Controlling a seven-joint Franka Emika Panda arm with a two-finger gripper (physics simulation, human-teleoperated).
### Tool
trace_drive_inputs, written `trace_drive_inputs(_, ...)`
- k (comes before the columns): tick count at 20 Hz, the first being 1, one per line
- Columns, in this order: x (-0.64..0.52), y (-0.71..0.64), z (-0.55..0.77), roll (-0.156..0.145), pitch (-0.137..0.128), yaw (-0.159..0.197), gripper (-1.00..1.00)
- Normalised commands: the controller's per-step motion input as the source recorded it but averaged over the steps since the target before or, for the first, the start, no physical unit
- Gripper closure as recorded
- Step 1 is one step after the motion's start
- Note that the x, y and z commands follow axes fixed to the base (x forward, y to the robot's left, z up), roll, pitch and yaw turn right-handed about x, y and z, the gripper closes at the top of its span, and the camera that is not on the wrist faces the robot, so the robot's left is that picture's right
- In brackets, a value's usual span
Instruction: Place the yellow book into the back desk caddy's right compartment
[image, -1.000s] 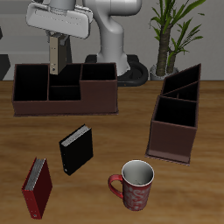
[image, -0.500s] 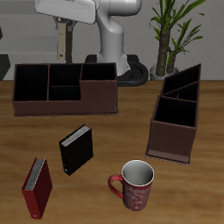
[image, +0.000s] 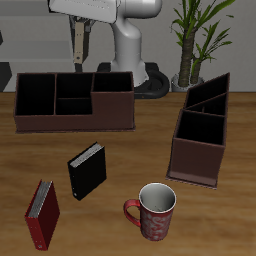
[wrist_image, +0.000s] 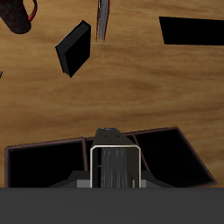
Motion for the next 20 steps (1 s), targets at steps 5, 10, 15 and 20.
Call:
trace_drive_inputs(5, -0.16, 0.22, 0.03, 0.026, 0.03, 0.013, 1.0)
trace_drive_inputs(10, -0.07, 0.25, 0.01, 0.022, 0.041, 0.003, 1.0)
trace_drive_inputs(15, 0.03, 0.21, -0.03, 0.02, 0.035, 0.015, 1.0)
trace_drive_inputs(20, 0.09, 0.24, -0.08, 0.023, 0.034, 0.005, 1.0)
